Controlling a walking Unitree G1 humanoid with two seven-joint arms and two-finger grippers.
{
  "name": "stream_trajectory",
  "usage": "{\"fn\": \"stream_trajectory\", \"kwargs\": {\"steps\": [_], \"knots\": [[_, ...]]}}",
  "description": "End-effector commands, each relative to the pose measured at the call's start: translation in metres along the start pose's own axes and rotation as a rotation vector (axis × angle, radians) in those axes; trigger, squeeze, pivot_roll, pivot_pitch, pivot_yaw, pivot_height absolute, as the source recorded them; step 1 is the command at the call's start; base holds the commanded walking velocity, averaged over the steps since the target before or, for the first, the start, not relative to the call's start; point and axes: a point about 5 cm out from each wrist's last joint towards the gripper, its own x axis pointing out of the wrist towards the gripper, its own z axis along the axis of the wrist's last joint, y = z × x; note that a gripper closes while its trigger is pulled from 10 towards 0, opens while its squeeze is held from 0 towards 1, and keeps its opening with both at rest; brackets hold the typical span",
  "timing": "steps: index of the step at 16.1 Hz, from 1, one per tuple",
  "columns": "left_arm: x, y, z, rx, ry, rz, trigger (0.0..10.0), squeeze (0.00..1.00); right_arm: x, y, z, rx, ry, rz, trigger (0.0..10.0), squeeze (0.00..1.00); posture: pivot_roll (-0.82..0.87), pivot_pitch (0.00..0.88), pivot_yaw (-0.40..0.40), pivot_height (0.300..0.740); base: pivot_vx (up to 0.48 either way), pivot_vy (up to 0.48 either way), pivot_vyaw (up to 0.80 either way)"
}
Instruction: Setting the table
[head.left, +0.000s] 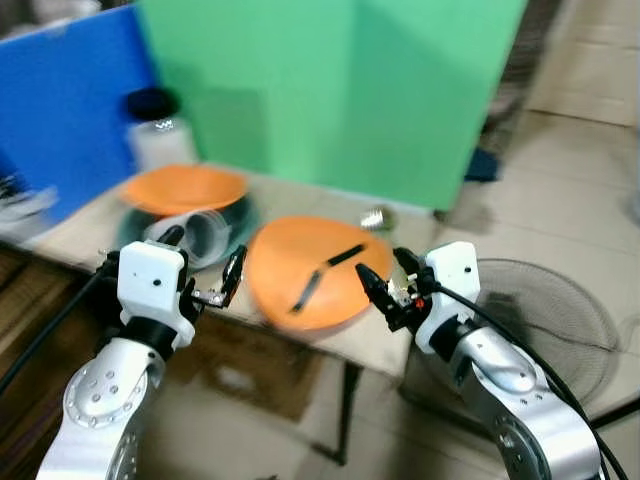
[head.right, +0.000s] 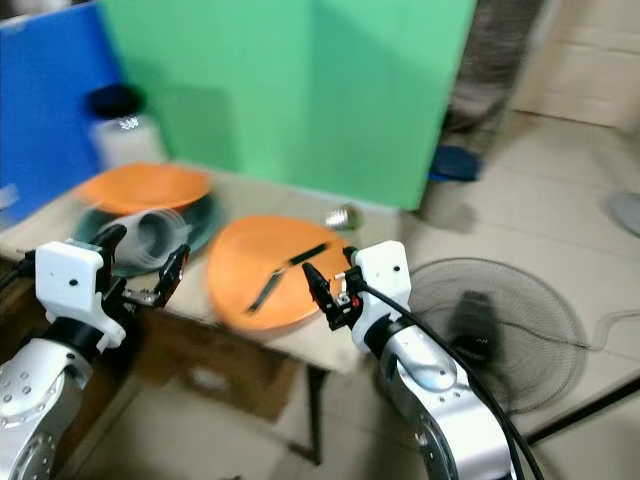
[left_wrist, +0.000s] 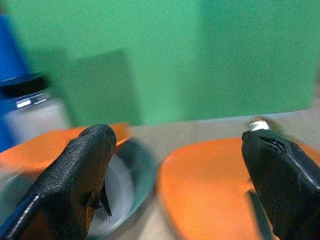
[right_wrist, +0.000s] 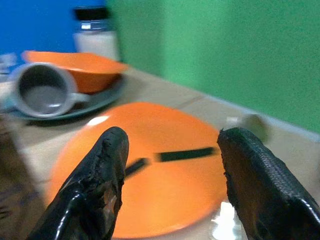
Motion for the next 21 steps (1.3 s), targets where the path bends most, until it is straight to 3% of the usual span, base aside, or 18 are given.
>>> {"fn": "stream_trajectory", "kwargs": {"steps": [1,8,9,11,12,15,17,21], "knots": [[0.001,-0.008,-0.001,-0.006,0.007,-0.06,10.0,0.0,-0.001,-0.007,-0.001,-0.006,0.009,-0.036,10.0,0.0,0.19,0.0,0.03,0.74,0.341,0.0,0.0],[0.007,-0.012,-0.004,0.0,0.018,-0.188,10.0,0.0,0.001,-0.012,-0.001,0.063,0.017,-0.064,10.0,0.0,0.17,0.0,0.043,0.74,0.241,0.0,0.0],[0.008,-0.02,-0.018,0.067,0.099,-0.319,10.0,0.0,0.004,-0.009,-0.001,0.098,0.029,0.0,10.0,0.0,0.17,0.0,0.043,0.74,0.0,0.0,0.0],[0.007,-0.02,-0.029,0.121,0.164,-0.368,10.0,0.0,0.009,-0.006,-0.002,0.1,0.044,0.061,10.0,0.0,0.16,0.0,0.05,0.74,0.0,0.0,0.0],[0.004,-0.013,-0.037,0.132,0.211,-0.349,10.0,0.0,0.014,-0.007,-0.004,0.093,0.063,0.077,10.0,0.0,0.15,0.0,0.056,0.74,0.0,0.0,0.0],[-0.002,0.002,-0.042,0.1,0.222,-0.32,10.0,0.0,0.025,-0.012,-0.005,0.091,0.077,0.106,10.0,0.0,0.16,0.0,0.053,0.74,0.0,0.0,0.0],[-0.005,0.004,-0.051,0.056,0.234,-0.365,10.0,0.0,0.031,-0.012,-0.009,0.035,0.12,0.167,10.0,0.0,0.17,0.0,0.04,0.74,0.0,0.0,0.0],[-0.012,0.021,-0.077,0.08,0.34,-0.357,10.0,0.0,0.039,-0.011,-0.01,-0.015,0.135,0.225,10.0,0.0,0.16,0.0,0.046,0.74,0.0,0.0,0.0]]}}
